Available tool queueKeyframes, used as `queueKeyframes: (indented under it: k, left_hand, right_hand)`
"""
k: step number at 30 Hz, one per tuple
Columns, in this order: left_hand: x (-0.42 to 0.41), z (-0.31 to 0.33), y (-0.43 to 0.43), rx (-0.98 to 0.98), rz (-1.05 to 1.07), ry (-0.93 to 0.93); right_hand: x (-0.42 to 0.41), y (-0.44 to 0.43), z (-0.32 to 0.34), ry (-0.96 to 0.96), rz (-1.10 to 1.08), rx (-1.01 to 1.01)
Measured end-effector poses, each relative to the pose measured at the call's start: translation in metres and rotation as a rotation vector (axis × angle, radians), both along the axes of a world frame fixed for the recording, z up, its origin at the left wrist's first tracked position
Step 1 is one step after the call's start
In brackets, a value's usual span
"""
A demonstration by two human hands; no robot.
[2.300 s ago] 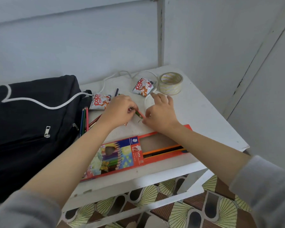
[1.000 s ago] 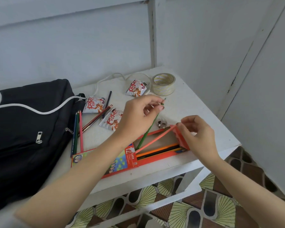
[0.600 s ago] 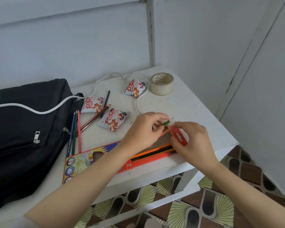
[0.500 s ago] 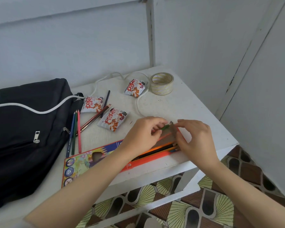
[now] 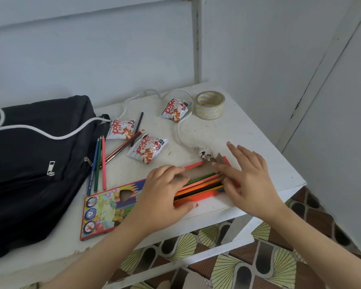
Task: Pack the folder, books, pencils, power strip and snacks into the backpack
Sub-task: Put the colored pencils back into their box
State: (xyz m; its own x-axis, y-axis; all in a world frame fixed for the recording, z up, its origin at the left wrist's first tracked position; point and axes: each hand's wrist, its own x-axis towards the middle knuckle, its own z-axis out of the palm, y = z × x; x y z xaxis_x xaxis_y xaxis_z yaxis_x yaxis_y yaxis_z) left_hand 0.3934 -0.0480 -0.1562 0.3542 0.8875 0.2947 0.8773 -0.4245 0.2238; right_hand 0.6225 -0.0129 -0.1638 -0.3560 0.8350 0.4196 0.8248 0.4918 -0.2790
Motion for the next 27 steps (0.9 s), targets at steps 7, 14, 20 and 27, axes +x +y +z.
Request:
queueKeyframes:
  k: [7,14,20,27]
  left_hand:
    - [0.000,-0.003,-0.006,-0.032,0.000,-0.112]
    - [-0.046,0.023,0.018,0.006,0.177,-0.275]
    - [-0.113,0.044,0.069,0.042,0.503,-0.036]
    - [-0.129,0.040,0.091,-0.258,0.575,0.168]
  right_hand:
    - [-0.008,0.000,0.008,-0.163,0.138,0.043]
    - [-0.053,0.030,0.030,0.084,0.167,-0.124]
    - [-0.133,0.105,0.047,-0.057,0.210,-0.140]
    - [-0.196,0.149,0.041,-0.264,0.049,-0.271]
